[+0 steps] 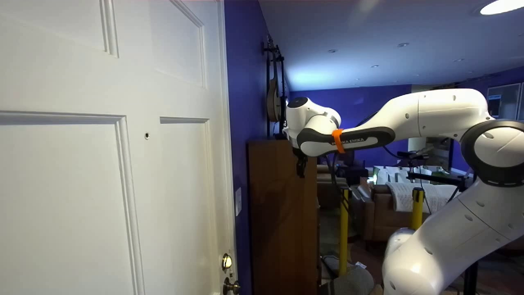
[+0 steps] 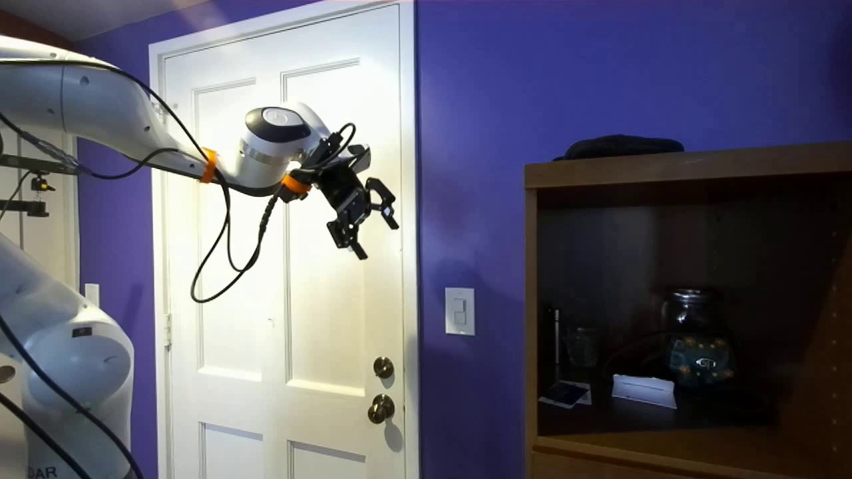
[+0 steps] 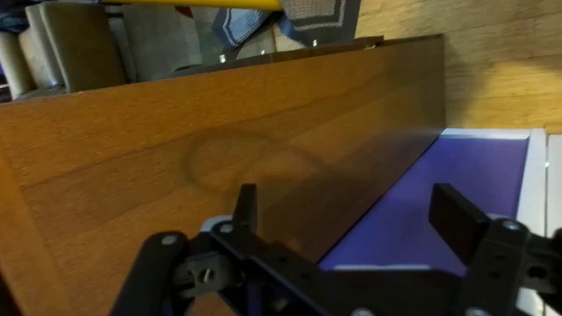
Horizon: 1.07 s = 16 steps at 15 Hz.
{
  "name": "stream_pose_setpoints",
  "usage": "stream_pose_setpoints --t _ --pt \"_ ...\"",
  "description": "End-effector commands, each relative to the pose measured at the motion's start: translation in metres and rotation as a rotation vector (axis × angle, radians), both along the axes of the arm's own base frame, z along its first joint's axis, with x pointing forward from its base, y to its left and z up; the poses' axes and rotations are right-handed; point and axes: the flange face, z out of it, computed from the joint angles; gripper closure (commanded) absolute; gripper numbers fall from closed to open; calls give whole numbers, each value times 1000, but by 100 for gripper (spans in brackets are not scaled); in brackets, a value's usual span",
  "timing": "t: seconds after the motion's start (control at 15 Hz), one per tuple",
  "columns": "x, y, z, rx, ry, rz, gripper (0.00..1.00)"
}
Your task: Hang the head sock on the door
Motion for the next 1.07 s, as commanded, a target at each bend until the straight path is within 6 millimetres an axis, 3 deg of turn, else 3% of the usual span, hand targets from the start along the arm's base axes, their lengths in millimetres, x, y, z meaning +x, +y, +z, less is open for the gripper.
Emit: stream_pose_setpoints --t 0.0,0.2,0.33,0.4,0.53,0.73,1.0 --pt "9 -30 65 -128 -132 85 0" --pt "13 -52 112 -177 -330 134 0" --pt "15 -64 131 -172 -415 94 0" --pt "3 -54 113 -169 -362 118 0" --pt "6 -62 124 -178 -386 102 0" --pt "13 -63 125 -179 -389 96 0" --pt "23 -92 143 -175 -434 5 0"
